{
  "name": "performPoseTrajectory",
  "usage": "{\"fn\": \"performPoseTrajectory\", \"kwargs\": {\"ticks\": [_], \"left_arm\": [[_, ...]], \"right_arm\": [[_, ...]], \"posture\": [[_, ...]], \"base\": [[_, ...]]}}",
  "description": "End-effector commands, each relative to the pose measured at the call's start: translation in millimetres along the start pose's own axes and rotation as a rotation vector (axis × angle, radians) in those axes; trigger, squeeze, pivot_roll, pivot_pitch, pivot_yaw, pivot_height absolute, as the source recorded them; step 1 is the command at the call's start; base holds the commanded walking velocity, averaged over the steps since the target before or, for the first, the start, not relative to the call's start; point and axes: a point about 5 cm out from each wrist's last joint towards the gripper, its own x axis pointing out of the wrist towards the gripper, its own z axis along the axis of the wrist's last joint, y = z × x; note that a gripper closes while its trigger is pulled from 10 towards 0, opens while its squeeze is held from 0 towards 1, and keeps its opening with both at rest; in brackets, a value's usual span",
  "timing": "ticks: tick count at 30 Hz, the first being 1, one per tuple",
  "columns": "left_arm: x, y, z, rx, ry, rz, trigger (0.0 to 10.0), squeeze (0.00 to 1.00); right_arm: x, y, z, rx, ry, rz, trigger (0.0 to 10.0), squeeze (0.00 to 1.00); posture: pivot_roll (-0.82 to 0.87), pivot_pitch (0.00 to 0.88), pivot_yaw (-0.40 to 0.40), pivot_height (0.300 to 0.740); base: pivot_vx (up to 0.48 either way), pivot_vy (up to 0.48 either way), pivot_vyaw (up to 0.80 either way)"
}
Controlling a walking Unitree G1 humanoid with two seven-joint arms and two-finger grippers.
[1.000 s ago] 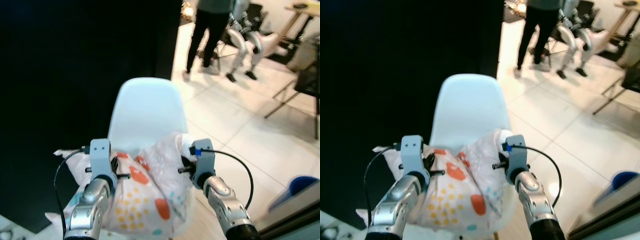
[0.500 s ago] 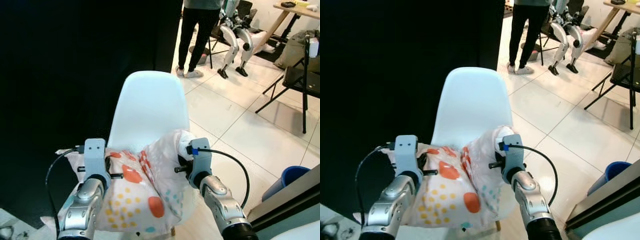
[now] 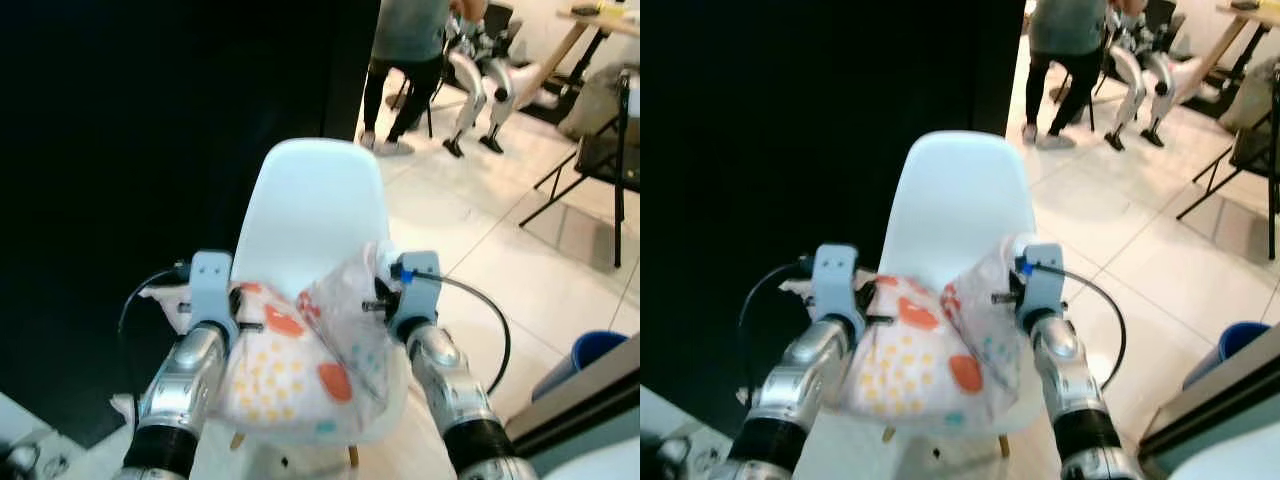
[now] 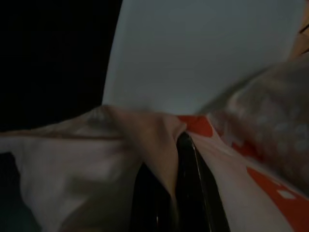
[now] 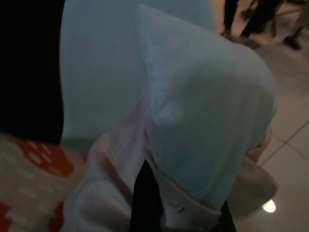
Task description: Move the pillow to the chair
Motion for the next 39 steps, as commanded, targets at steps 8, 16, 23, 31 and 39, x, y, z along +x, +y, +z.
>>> {"fn": "performPoseTrajectory", "kwargs": {"ticks": [8, 16, 23, 31, 39], "left_arm": [[16.3, -2.5, 35, 0.084, -0.118, -0.06, 10.0, 0.0], [7.9, 1.8, -3, 0.13, -0.051, -0.071, 10.0, 0.0], [8.8, 18.3, -2, 0.096, -0.036, 0.01, 10.0, 0.0], [13.7, 20.7, 5, 0.125, -0.05, 0.022, 10.0, 0.0], [23.7, -23.8, 40, 0.126, -0.17, -0.243, 10.0, 0.0]], "right_arm": [[6.1, -9.1, 9, 0.043, -0.048, -0.077, 10.0, 0.0], [-7.7, -15.0, -18, 0.046, -0.005, -0.129, 10.0, 0.0], [-6.5, -11.8, -17, 0.058, -0.005, -0.134, 10.0, 0.0], [-1.4, -7.9, -13, 0.063, -0.013, -0.126, 10.0, 0.0], [9.2, -16.0, 25, 0.08, -0.133, -0.129, 10.0, 0.0]], "posture": [[0.06, 0.069, -0.041, 0.74], [0.06, 0.079, -0.038, 0.725], [0.06, 0.08, -0.041, 0.69], [0.06, 0.083, -0.041, 0.655], [0.05, 0.083, -0.041, 0.615]], "base": [[0.0, 0.0, 0.0], [0.0, 0.0, 0.0], [0.0, 0.0, 0.0], [0.0, 0.0, 0.0], [0.0, 0.0, 0.0]]}}
